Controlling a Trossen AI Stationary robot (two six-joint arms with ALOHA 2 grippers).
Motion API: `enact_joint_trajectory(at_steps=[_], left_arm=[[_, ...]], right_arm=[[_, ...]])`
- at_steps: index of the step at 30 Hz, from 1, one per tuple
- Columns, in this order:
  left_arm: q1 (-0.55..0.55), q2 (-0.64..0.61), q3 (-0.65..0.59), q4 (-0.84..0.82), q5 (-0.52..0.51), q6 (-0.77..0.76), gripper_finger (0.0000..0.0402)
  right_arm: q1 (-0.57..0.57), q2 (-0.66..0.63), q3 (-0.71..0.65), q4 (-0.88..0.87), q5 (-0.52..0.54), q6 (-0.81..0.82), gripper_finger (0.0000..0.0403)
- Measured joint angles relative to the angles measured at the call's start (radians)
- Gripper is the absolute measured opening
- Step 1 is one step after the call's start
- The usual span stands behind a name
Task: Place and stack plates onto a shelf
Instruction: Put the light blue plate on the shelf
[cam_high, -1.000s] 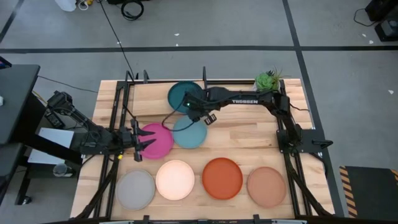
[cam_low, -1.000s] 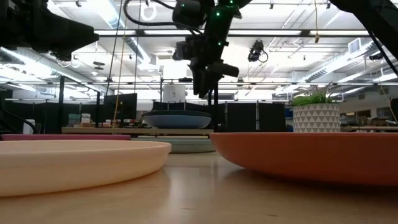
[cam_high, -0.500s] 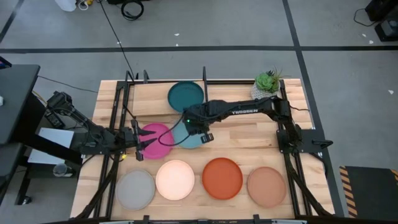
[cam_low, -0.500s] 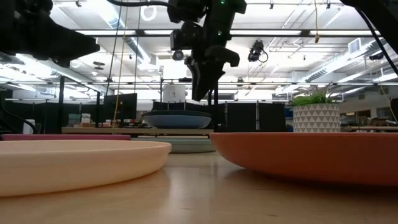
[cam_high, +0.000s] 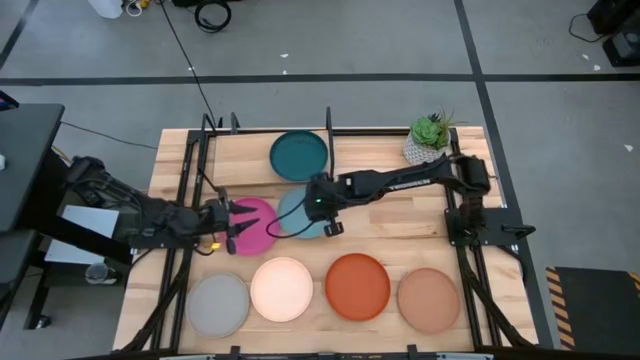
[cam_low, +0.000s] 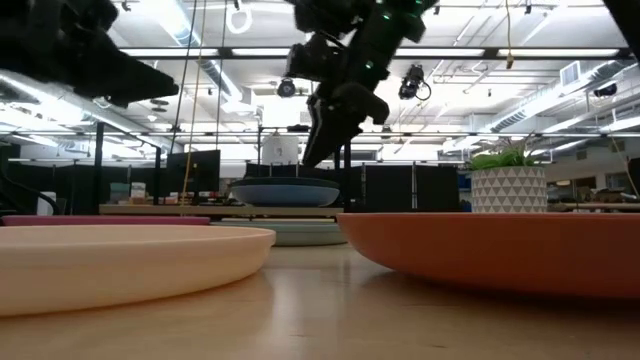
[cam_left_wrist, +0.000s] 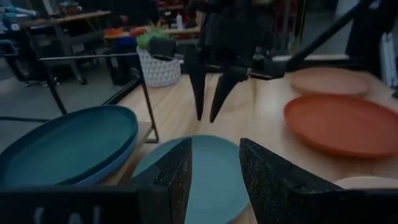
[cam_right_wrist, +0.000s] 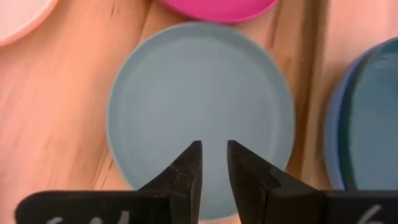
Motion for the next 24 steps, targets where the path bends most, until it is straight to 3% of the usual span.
enact_joint_trajectory(at_steps=[10,15,24], left_arm=[[0.11,0.086,0.151,-0.213,0.172,-0.058,0.0141],[0.168,0.161,0.22,-0.282,0.235,-0.131,0.0141],[0.292,0.38,0.361,-0.363,0.38,-0.196,0.0141]], right_arm=[[-0.02,-0.189,-0.331,0.33,0.005,0.042,0.0081],[-0.021,-0.268,-0.478,0.508,-0.004,-0.024,0.0081],[-0.031,-0.362,-0.622,0.726,0.072,-0.057,0.0081]])
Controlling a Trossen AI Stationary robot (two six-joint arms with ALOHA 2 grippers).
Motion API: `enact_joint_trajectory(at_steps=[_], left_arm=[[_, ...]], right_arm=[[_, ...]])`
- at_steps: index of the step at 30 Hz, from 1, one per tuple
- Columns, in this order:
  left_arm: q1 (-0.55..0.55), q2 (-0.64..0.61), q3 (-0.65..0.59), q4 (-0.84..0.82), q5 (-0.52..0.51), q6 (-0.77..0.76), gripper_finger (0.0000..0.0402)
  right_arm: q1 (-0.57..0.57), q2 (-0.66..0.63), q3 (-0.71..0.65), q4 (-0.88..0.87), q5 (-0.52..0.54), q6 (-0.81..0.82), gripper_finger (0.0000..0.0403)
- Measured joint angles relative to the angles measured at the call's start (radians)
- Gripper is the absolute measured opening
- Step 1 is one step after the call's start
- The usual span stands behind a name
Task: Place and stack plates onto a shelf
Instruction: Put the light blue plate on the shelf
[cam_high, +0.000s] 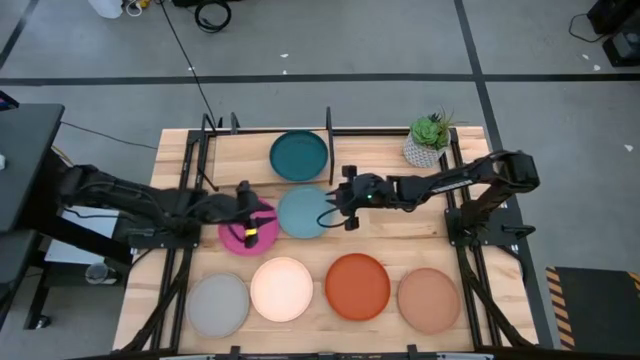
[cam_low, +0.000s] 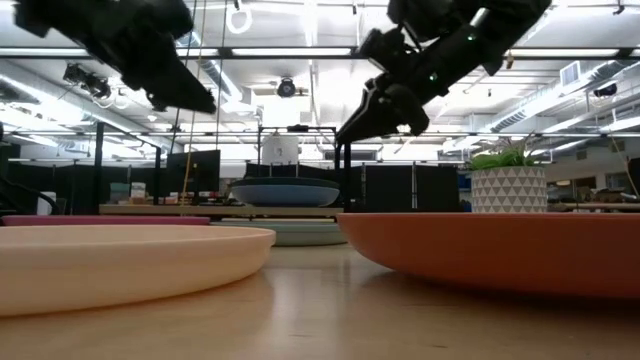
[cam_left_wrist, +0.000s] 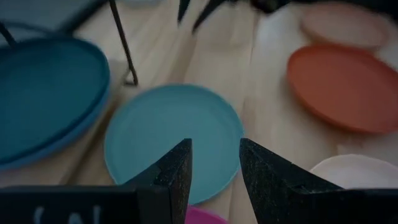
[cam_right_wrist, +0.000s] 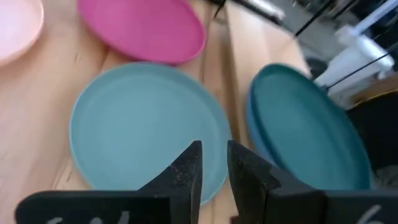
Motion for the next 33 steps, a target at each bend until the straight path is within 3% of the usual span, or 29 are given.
enact_joint_trajectory(at_steps=[10,23,33], left_arm=[[0.072,0.252,0.174,-0.121,0.166,-0.05,0.0141],[0.063,0.544,0.408,-0.291,0.216,-0.01,0.0141],[0.022,0.745,0.619,-0.413,0.24,0.053,0.0141]], right_arm=[[-0.056,-0.019,-0.193,0.368,-0.006,0.007,0.0081],[-0.009,-0.097,-0.485,0.781,-0.124,0.04,0.0081],[0.032,-0.21,-0.564,0.824,-0.098,0.031,0.0081]])
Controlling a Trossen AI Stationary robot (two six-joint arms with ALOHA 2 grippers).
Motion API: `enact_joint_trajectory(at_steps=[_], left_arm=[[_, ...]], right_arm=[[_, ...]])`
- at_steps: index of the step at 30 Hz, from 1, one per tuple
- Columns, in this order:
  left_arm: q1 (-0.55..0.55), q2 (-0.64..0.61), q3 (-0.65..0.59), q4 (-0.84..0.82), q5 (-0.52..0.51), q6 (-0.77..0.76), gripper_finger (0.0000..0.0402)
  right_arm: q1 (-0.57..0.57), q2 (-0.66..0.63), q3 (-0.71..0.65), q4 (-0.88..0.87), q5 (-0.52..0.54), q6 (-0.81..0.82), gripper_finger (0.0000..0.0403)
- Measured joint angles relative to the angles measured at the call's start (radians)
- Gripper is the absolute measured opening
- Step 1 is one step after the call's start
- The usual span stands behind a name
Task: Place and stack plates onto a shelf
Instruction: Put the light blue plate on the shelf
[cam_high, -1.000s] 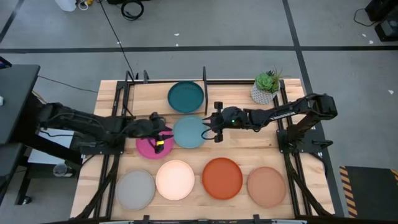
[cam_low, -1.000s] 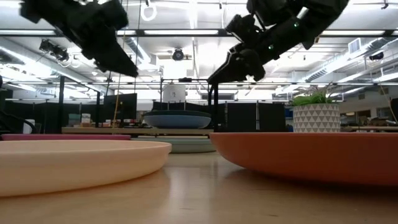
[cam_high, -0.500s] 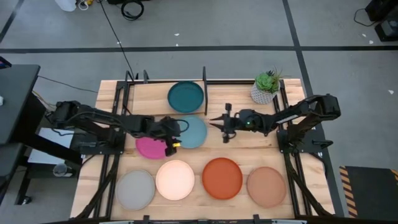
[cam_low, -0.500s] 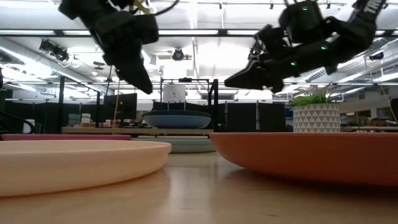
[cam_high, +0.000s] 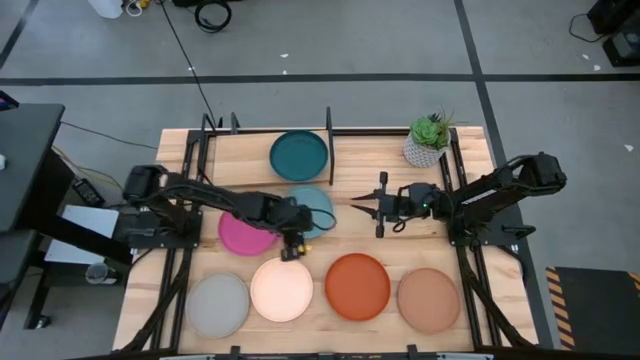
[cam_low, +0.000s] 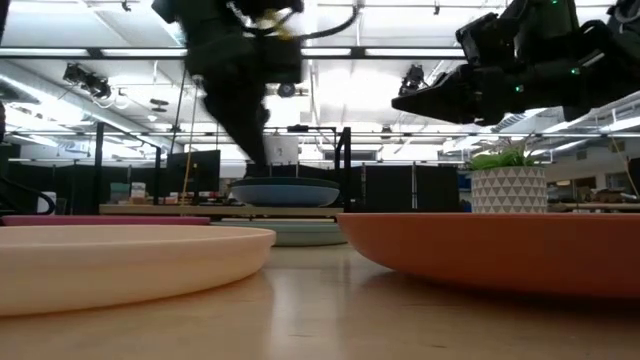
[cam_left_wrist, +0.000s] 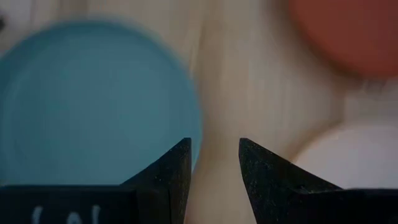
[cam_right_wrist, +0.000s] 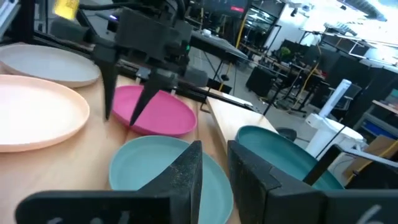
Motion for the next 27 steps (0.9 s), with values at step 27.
enact_joint_trajectory(at_steps=[27], left_arm=[[-0.03,0.198,0.032,-0.006,-0.12,0.077,0.012]], right_arm=[[-0.003,0.011,-0.007,-0.002,0.002,-0.019,0.0081]])
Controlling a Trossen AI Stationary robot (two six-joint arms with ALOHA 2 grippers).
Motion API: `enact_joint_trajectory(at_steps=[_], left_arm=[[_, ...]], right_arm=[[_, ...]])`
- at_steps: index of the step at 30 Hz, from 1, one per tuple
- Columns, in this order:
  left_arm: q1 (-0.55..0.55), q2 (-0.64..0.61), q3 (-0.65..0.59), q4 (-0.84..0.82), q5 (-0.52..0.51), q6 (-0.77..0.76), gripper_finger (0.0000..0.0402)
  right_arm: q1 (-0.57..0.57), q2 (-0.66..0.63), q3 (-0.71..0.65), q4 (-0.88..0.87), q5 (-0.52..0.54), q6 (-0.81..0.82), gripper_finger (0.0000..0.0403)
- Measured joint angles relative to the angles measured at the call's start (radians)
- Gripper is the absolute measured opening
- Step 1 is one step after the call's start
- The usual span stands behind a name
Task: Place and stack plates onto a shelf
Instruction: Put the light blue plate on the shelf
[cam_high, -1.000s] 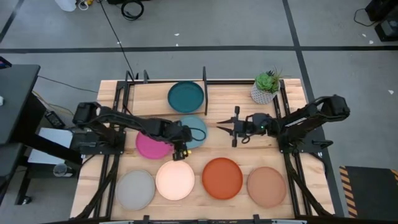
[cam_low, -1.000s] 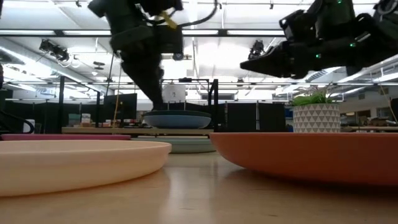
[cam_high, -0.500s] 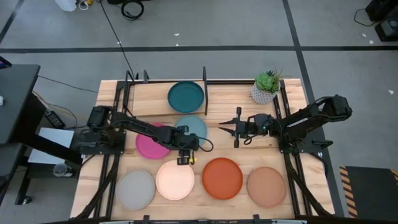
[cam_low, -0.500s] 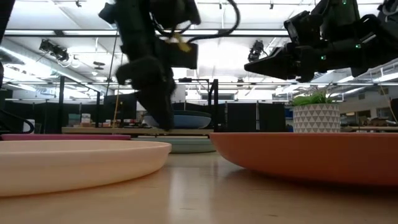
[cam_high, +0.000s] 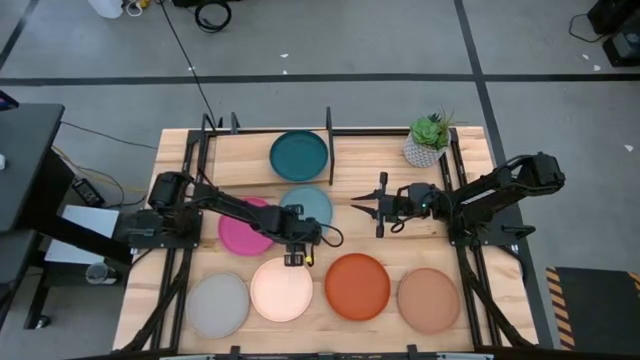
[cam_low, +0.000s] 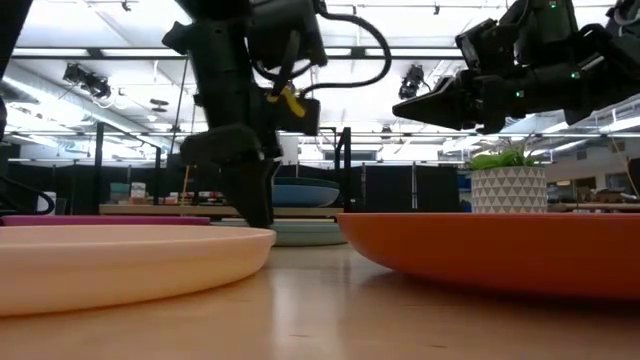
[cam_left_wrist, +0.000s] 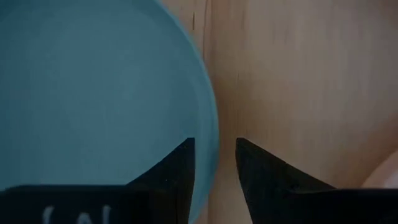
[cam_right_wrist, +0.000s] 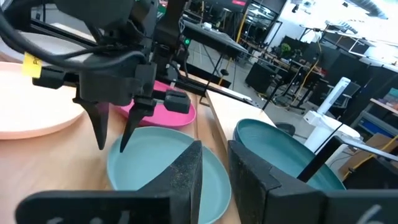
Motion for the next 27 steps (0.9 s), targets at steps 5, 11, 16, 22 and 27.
enact_joint_trajectory(at_steps=[5,11,16,22,27], left_arm=[[0.012,0.023,0.0,-0.027,0.032,0.0,0.0067],[0.013,0.024,0.005,-0.026,0.026,0.051,0.0014],[0.012,0.024,0.042,-0.064,0.04,0.066,0.0015],[0.011,0.025,0.157,-0.197,0.075,0.074,0.0015],[0.011,0.025,0.299,-0.333,0.179,0.058,0.0015]], right_arm=[[0.0,0.0,0.0,0.001,0.0,0.0,0.0081],[0.0,0.0,0.0,-0.007,0.0,-0.002,0.0081],[0.0,0.0,0.0,-0.006,0.0,-0.002,0.0081],[0.0,0.0,0.0,-0.006,0.0,-0.001,0.0081],[0.0,0.0,0.0,-0.007,0.0,-0.001,0.0081]])
